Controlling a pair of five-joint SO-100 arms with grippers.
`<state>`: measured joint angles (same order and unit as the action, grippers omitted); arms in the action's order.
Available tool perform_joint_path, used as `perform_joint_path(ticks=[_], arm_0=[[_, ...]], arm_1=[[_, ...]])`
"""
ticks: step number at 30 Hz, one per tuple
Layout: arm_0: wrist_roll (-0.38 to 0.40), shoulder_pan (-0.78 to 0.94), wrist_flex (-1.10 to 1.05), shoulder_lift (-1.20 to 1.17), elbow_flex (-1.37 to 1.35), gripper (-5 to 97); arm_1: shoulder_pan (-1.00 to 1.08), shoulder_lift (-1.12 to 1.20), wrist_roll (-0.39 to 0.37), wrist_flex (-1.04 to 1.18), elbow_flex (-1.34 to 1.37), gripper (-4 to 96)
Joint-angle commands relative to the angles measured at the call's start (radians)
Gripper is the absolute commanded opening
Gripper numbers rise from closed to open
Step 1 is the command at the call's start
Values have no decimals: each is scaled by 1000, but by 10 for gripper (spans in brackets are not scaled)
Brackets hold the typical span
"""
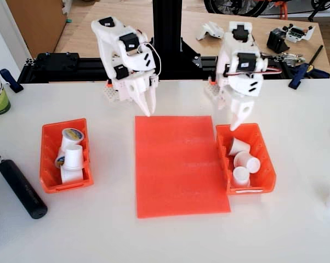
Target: Sort the coffee pods, blue into left, red into right
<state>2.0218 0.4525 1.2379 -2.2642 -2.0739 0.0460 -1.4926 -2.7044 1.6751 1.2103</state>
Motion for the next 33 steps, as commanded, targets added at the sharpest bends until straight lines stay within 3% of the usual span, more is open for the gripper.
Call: perform_joint_path(ticks=[1,6,8,18,28,33], arm_0=[[15,-12,-5,0,32,21],[15,-17,3,0,26,24],[15,-14,3,0,20,24],[17,-15,-3,0,9,24],[15,-11,-6,-12,-21,27],[17,-15,-69,-12,-63,27]], arm_1=[[-141,-55,35,-87,-87,321],[-495,-8,-354,-270,-89,301],[-572,35,-456,-341,-89,342],[-598,166,-543,-595,-87,391],[-601,371,-558,-811,-232,386],[-632,423,-664,-982,-236,381]])
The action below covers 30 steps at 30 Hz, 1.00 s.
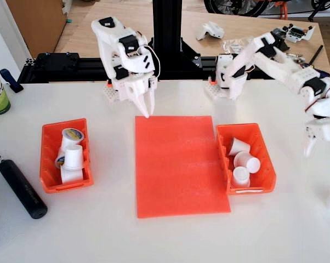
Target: Sort the coffee pods, blue into left, red into right
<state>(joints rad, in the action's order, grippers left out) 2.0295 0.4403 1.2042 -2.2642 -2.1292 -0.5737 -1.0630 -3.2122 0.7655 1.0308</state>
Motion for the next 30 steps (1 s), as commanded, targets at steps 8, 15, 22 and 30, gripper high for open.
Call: perform_joint_path(ticks=[8,15,22,30], arm_0=[[9,-2,-81,-12,-48,26],[0,15,-48,-46,-48,27],[-17,6,-28,-64,-43,26],[-23,-11,-9,-101,-37,26]], arm_1=[[8,-14,-379,-15,-106,390],[67,-15,-423,61,-118,356],[124,-17,75,299,-275,348],[143,12,913,-23,-281,352]])
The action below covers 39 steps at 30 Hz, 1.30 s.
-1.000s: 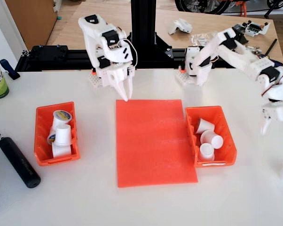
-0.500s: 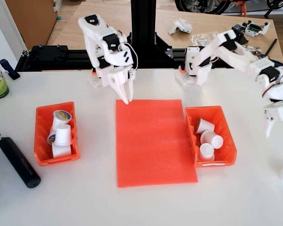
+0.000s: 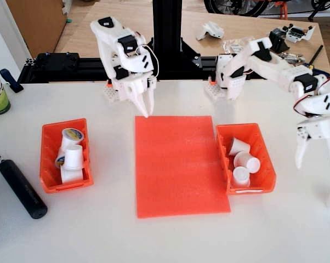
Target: Sort the coffee pods, blue into left, red into right
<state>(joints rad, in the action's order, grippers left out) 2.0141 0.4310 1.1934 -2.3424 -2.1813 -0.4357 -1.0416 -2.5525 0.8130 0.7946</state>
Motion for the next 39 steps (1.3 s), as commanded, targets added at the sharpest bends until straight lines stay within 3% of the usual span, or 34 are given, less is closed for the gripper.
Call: perform_joint_path(ticks=[1,5,8,11,17,29,39], arm_0=[[-5,3,-6,-23,15,26],[-8,51,-74,-6,21,24],[-20,137,-118,-2,21,25],[-55,238,-130,-17,43,27],[-46,365,-86,-25,147,23],[-14,451,-110,-6,147,27],[-12,479,-114,-6,146,28]], arm_1=[[2,-9,316,-84,-44,356],[-23,-9,531,-311,78,352],[-55,3,658,-571,238,338],[-91,77,759,-626,236,348],[-164,173,790,-664,241,361],[-209,307,851,-833,229,393],[-187,457,854,-965,172,388]])
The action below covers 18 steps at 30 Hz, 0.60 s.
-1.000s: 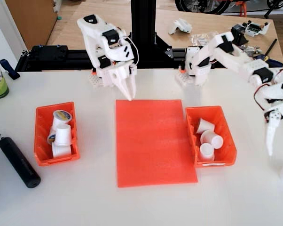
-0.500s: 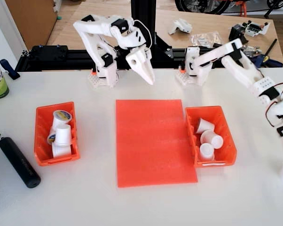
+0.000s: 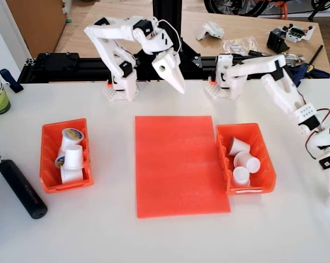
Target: Sort the coffee pods, blue into left, red into right
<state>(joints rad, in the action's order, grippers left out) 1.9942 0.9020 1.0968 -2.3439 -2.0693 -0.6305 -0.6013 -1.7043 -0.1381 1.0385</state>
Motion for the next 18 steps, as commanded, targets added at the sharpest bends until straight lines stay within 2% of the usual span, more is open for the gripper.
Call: perform_joint_path(ticks=[1,5,11,18], arm_0=[[8,8,-17,-5,34,28],[9,9,-23,-5,34,28],[9,14,-20,-3,34,28],[0,26,-12,-6,32,30]], arm_1=[[8,41,8,-9,-103,388],[9,117,-23,-57,-140,387],[12,167,-29,-67,-181,382],[25,367,-46,-38,-465,277]])
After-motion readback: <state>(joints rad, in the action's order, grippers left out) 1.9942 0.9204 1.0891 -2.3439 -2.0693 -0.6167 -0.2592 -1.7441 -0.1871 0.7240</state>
